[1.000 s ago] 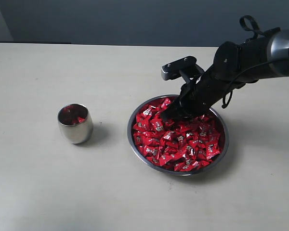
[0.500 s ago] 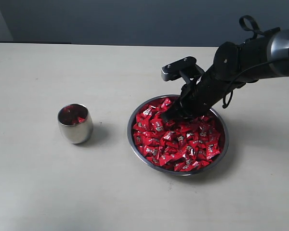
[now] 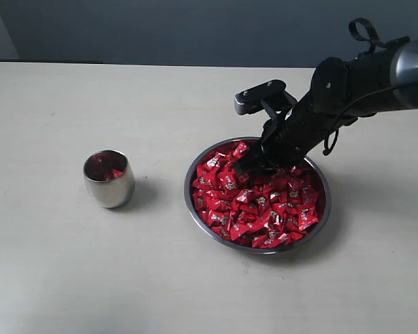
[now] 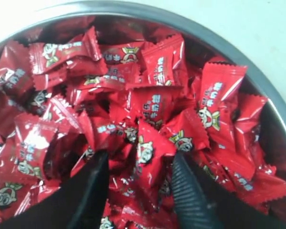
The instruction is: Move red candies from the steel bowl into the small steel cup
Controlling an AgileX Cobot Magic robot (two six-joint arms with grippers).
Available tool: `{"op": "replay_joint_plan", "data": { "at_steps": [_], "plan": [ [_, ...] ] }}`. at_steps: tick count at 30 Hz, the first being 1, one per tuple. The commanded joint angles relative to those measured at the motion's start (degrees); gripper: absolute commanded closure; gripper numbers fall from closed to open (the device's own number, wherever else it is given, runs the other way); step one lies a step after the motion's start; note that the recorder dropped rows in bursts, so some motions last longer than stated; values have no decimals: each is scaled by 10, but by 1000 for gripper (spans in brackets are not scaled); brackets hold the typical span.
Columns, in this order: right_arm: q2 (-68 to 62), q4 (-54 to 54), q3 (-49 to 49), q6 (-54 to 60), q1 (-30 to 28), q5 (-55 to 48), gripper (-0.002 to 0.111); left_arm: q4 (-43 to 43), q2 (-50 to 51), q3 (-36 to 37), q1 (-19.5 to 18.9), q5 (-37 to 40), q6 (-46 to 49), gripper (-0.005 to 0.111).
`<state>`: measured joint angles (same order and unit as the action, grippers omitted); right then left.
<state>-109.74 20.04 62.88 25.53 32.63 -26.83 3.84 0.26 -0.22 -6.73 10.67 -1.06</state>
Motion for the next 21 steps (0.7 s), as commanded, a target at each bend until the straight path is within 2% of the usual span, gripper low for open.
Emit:
{"op": "replay_joint_plan", "data": {
  "at_steps": [1, 3, 5, 12, 18, 21],
  "plan": [
    [5, -5, 4, -9, 0, 5, 75, 1, -3, 2, 0, -3, -1, 106],
    [2, -5, 4, -9, 0, 8, 82, 1, -3, 2, 0, -3, -1, 106],
    [-4, -5, 4, -9, 0, 11, 84, 1, -3, 2, 0, -3, -1, 106],
    [-18, 3, 4, -12, 0, 7, 63, 1, -3, 2, 0, -3, -1, 106],
    [-20, -7, 4, -20, 0, 15, 76, 1, -3, 2, 0, -3, -1, 106],
    [-27, -7, 4, -20, 0, 17, 77, 1, -3, 2, 0, -3, -1, 106]
  ]
}}
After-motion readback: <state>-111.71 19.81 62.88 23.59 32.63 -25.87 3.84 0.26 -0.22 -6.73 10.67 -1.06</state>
